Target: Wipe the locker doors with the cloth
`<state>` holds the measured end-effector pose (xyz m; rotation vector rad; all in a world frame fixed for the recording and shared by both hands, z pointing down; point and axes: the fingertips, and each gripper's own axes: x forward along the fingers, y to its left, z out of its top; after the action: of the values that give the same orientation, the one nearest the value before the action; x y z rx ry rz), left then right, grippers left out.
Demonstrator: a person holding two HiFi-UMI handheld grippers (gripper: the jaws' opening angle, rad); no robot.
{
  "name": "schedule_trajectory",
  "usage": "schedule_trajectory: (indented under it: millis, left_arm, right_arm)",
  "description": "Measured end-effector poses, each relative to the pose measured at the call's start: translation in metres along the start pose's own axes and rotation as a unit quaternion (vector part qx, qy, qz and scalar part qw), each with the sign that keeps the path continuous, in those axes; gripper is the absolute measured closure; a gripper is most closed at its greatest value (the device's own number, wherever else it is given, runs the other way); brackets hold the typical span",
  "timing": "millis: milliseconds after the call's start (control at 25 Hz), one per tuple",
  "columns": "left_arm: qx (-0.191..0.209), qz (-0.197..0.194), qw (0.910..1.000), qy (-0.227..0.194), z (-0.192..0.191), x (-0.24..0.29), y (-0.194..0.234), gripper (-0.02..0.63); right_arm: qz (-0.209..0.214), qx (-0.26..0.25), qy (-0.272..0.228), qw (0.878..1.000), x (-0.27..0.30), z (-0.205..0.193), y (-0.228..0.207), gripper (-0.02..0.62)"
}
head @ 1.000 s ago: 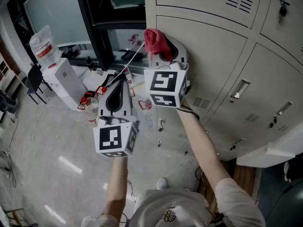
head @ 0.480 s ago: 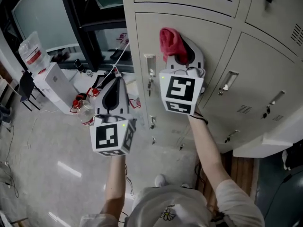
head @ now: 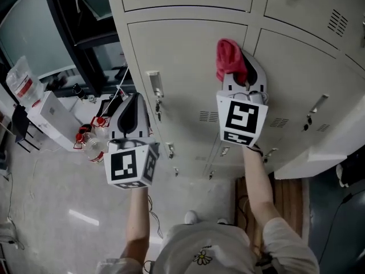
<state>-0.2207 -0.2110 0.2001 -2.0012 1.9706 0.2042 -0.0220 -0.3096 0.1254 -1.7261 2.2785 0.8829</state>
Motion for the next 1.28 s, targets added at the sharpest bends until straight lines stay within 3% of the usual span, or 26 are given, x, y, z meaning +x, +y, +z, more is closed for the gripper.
schedule_trajectory:
  millis: [360, 600, 800, 1000, 1160, 1280]
  left_arm:
    - [-0.014, -0.012, 0.9998, -0.006, 0.001, 0.013, -0.017, 0.591]
    - [-0.010, -0.011, 0.9998, -0.011, 0.004, 0.012, -0.018, 0.591]
    - [-0.007, 0.003, 1.0000, -0.004, 0.000, 0.005, -0.006, 0.591]
    - [0.000, 0.014, 0.9999, 0.006, -0.006, -0.004, 0.010, 0.591]
    - [0.006, 0.029, 0.9995, 0.010, -0.012, -0.011, 0.027, 0.591]
    - [0.006, 0.039, 0.9992, 0.008, -0.014, -0.019, 0.040, 0.591]
  right_arm:
    - [-0.027, 0.001, 0.015, 1.000, -0.010, -0.013, -0.040, 0.563]
    - [-0.027, 0.000, 0.017, 1.000, -0.011, -0.014, -0.043, 0.563]
    - [-0.025, 0.030, 0.027, 0.999, -0.012, -0.006, -0.041, 0.563]
    - [0.023, 0.070, -0.022, 0.997, -0.018, 0.031, 0.004, 0.563]
    - [0.096, 0.122, -0.067, 0.986, -0.018, 0.054, 0.067, 0.563]
    - [0.140, 0.125, -0.083, 0.979, -0.015, 0.058, 0.117, 0.563]
